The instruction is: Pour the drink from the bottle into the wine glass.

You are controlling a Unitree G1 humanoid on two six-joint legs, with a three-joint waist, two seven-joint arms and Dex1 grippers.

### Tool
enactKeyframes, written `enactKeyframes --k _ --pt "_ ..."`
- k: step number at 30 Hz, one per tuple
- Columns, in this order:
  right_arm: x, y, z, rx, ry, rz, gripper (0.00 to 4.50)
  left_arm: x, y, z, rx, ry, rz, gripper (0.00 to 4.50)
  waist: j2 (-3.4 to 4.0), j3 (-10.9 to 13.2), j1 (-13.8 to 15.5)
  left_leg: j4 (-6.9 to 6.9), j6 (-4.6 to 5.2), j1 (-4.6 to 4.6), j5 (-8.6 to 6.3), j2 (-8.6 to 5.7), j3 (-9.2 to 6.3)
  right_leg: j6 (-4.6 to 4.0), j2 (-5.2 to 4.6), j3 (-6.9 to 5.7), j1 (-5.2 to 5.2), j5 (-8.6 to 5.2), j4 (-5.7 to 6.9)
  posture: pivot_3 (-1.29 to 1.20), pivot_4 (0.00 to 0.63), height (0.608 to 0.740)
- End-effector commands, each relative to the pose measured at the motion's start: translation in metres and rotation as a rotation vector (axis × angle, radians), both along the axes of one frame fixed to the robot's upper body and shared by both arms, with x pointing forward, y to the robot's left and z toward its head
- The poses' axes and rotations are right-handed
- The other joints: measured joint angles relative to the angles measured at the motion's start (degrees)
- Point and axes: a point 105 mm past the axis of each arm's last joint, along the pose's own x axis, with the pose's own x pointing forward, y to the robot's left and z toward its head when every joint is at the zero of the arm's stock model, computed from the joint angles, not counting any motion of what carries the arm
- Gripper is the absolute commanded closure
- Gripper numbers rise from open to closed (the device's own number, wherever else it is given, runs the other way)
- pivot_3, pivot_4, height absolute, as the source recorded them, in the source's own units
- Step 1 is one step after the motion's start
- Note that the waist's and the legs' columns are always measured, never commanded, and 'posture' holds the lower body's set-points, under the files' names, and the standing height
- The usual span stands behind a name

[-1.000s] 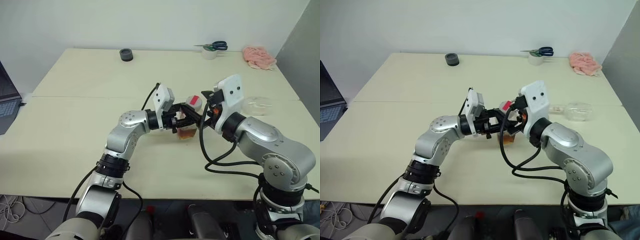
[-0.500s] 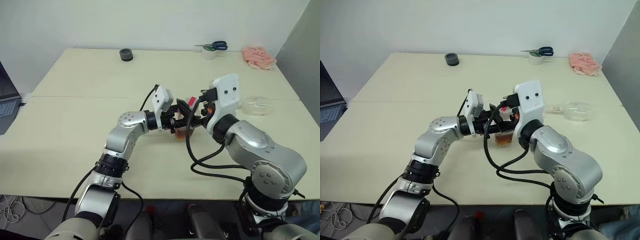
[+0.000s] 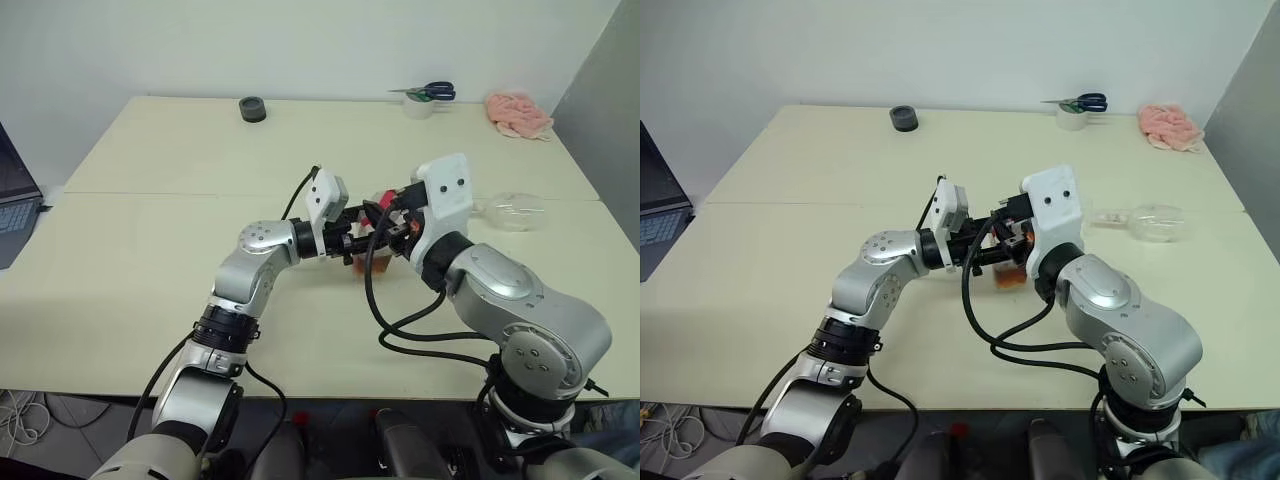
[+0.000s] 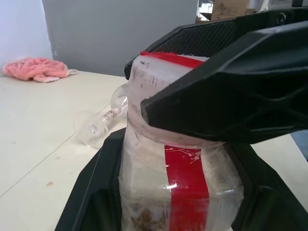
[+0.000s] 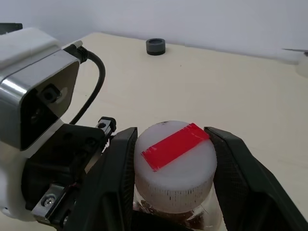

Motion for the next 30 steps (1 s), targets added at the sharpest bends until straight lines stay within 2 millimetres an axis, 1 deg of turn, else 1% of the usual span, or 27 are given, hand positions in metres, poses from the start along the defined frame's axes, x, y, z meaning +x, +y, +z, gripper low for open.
enactKeyframes --k 1,2,3,5,6,8,9,10,12,15,17,18,23,25,26,30 --pt "0.017 -0.028 0.021 -0.025 -0.116 -0.033 2.64 0.0 0.0 0.016 -0.017 -0.061 -0.002 2.34 0.0 0.0 0.0 0.0 0.0 0.0 0.0 -0.01 0.0 0.0 -0.01 0.0 0.0 0.0 0.0 0.0 0.15 0.74" --pt "0.019 -0.028 0.02 -0.027 -0.103 0.047 2.64 0.0 -0.001 0.016 -0.018 -0.061 -0.002 2.34 0.0 0.0 -0.01 0.01 0.0 0.0 0.0 -0.03 0.01 0.0 -0.01 0.0 0.01 0.0 -0.01 0.0 0.15 0.74" --pt "0.017 -0.024 0.017 -0.026 -0.067 0.189 2.64 0.0 -0.001 0.016 -0.019 -0.059 -0.003 2.34 0.0 0.0 -0.02 0.01 0.01 0.01 0.0 -0.04 0.02 0.01 -0.02 0.01 0.02 0.0 -0.03 0.0 0.15 0.74" --pt "0.007 -0.02 0.011 -0.048 -0.019 0.468 2.64 -0.001 -0.002 0.016 -0.019 -0.057 -0.01 2.34 -0.01 0.0 -0.01 0.0 0.01 0.03 -0.01 -0.05 0.04 0.01 -0.02 0.0 0.06 0.0 -0.05 0.0 0.15 0.74" --pt "0.004 -0.021 0.01 -0.065 -0.014 0.553 2.64 -0.001 -0.002 0.016 -0.019 -0.056 -0.013 2.34 -0.01 0.01 -0.01 0.01 0.02 0.02 -0.01 -0.05 0.04 0.01 -0.02 -0.01 0.06 0.0 -0.07 0.0 0.15 0.74" --pt "0.004 -0.031 0.009 -0.116 0.009 0.732 2.64 -0.002 -0.003 0.016 -0.016 -0.057 -0.018 2.34 -0.01 0.01 0.01 0.0 0.03 0.03 -0.02 -0.06 0.05 0.01 -0.03 0.0 0.08 0.0 -0.1 0.0 0.15 0.74" --pt "0.008 -0.037 0.005 -0.171 0.018 0.78 2.64 -0.002 -0.003 0.017 -0.016 -0.059 -0.019 2.34 -0.01 0.02 0.02 -0.03 0.03 0.03 -0.02 -0.06 0.05 0.01 -0.03 -0.01 0.08 0.0 -0.13 0.0 0.15 0.74" --pt "0.013 -0.043 0.002 -0.218 0.027 0.802 2.64 -0.002 -0.003 0.018 -0.016 -0.06 -0.02 2.34 0.0 0.02 -0.03 -0.02 0.03 0.05 -0.02 -0.06 0.07 0.01 -0.03 0.0 0.08 0.0 -0.13 0.0 0.15 0.74" --pt "0.02 -0.047 0.001 -0.246 0.027 0.832 2.64 -0.003 -0.002 0.019 -0.016 -0.063 -0.02 2.34 0.0 0.02 -0.45 -0.03 0.04 0.08 -0.02 -0.03 0.09 0.0 0.0 0.02 0.08 0.0 -0.12 0.0 0.15 0.74" --pt "0.016 -0.048 -0.001 -0.265 0.029 0.901 2.64 -0.002 0.002 0.02 -0.014 -0.067 -0.005 2.34 0.0 0.02 -0.43 -0.04 0.04 0.1 -0.02 0.01 0.03 0.0 0.05 -0.01 0.08 0.0 -0.02 0.0 0.15 0.74" --pt "0.017 -0.049 0.0 -0.272 0.021 0.908 2.64 -0.002 0.005 0.019 -0.011 -0.067 0.008 2.34 0.0 0.02 -0.32 -0.02 0.03 0.08 -0.02 0.0 0.02 -0.02 0.04 -0.01 0.08 0.02 -0.01 0.0 0.15 0.74" --pt "0.018 -0.049 0.001 -0.271 0.014 0.908 2.64 -0.002 0.006 0.018 -0.011 -0.066 0.01 2.34 0.0 0.02 -0.31 0.0 0.03 0.07 -0.02 -0.03 0.03 -0.24 -0.03 0.0 0.08 0.15 -0.02 0.0 0.15 0.74" --pt "0.018 -0.046 0.004 -0.247 0.001 0.92 2.64 -0.003 0.006 0.018 -0.009 -0.064 0.015 2.34 0.0 0.02 -0.04 0.02 0.02 0.08 -0.01 -0.06 0.03 -0.24 -0.07 -0.01 0.08 0.15 0.0 0.0 0.15 0.74" --pt "0.019 -0.047 0.005 -0.238 0.004 0.917 1.9 -0.003 0.007 0.018 -0.008 -0.064 0.016 2.34 0.0 0.02 0.0 0.02 0.02 0.07 -0.01 -0.06 0.03 -0.24 -0.07 -0.02 0.08 0.15 0.0 0.0 0.15 0.74" --pt "0.019 -0.047 0.006 -0.237 0.004 0.916 1.63 -0.003 0.007 0.017 -0.008 -0.064 0.016 2.34 0.0 0.02 -0.03 0.02 0.02 0.07 -0.01 -0.06 0.03 -0.24 -0.07 -0.01 0.08 0.15 0.0 0.0 0.15 0.74" --pt "0.019 -0.05 0.01 -0.221 -0.005 0.91 0.16 -0.001 0.007 0.016 -0.005 -0.062 0.023 2.34 0.0 0.02 0.05 0.02 0.02 0.09 -0.01 -0.04 0.0 -0.25 -0.06 -0.04 0.08 0.16 0.02 0.0 0.15 0.74"
